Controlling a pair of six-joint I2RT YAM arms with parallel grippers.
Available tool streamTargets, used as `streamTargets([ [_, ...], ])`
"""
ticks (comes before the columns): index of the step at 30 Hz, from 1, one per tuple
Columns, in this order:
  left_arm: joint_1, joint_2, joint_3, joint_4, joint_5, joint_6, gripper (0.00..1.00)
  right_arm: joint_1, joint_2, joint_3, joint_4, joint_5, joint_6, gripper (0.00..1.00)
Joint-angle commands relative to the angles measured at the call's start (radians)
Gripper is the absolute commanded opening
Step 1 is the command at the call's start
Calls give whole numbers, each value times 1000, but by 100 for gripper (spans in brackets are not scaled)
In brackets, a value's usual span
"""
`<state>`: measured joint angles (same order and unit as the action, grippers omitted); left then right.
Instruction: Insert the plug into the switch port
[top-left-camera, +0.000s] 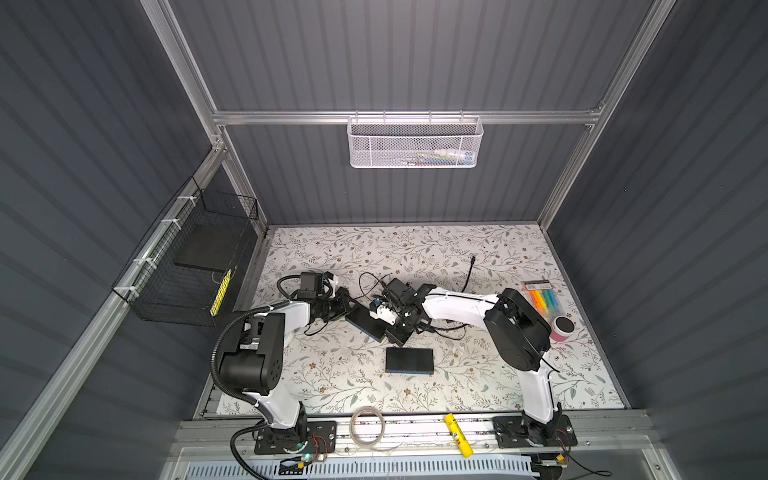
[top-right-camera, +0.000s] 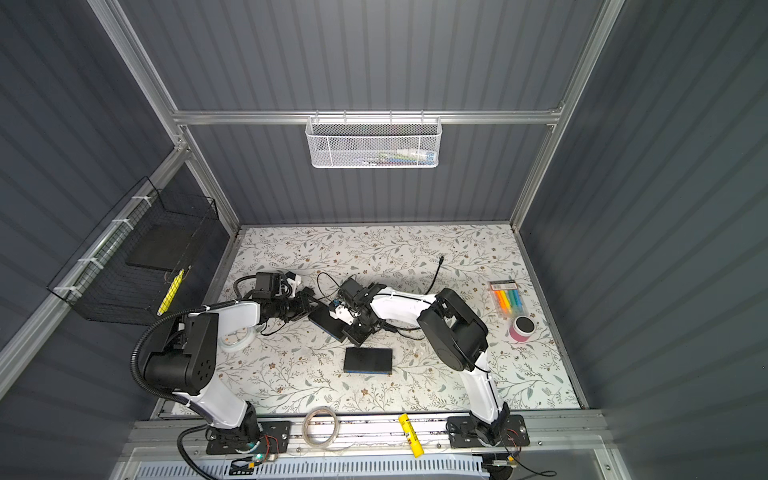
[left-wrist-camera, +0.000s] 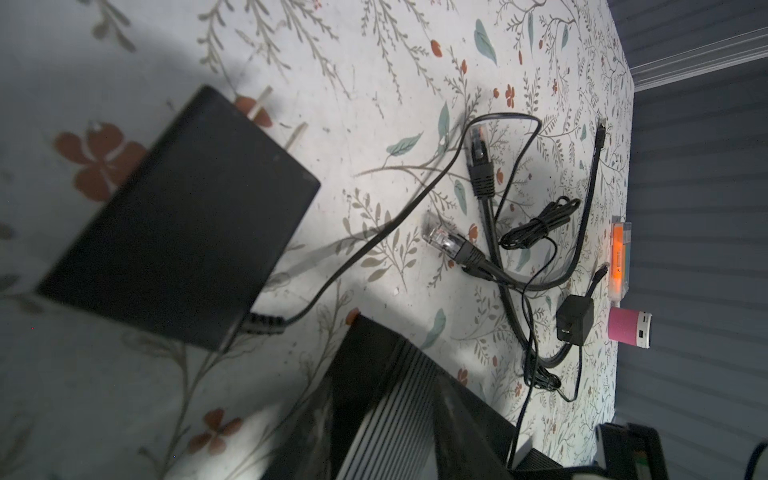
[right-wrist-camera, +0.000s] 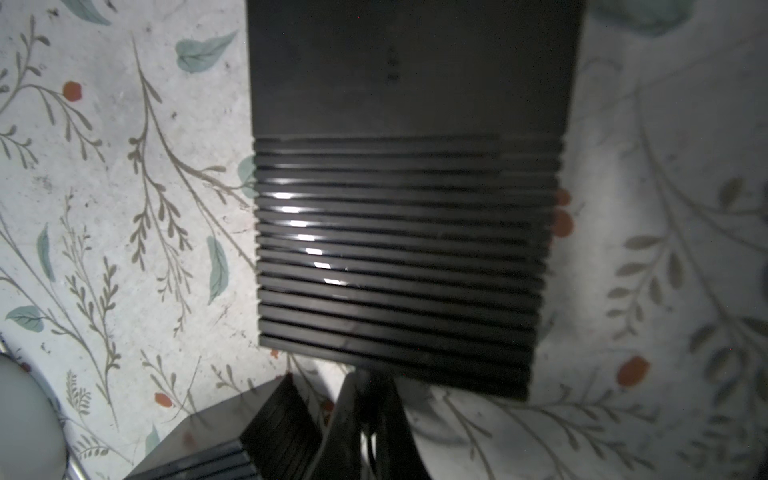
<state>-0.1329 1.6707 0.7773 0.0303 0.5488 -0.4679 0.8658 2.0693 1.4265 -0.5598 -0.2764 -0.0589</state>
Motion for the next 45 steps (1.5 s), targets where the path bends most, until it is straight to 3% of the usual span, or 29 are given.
streamTargets([
  [1,-39,29,-26,-11,51,-5,39,-1,46,-10,159,63,55,0],
  [16,-80,48,-59,25,53,-37,39,-16,55,19,239,68,50,0],
  [45,-169,108,-97,135,56,-116,39,-16,130,189,213,30,-4,0],
])
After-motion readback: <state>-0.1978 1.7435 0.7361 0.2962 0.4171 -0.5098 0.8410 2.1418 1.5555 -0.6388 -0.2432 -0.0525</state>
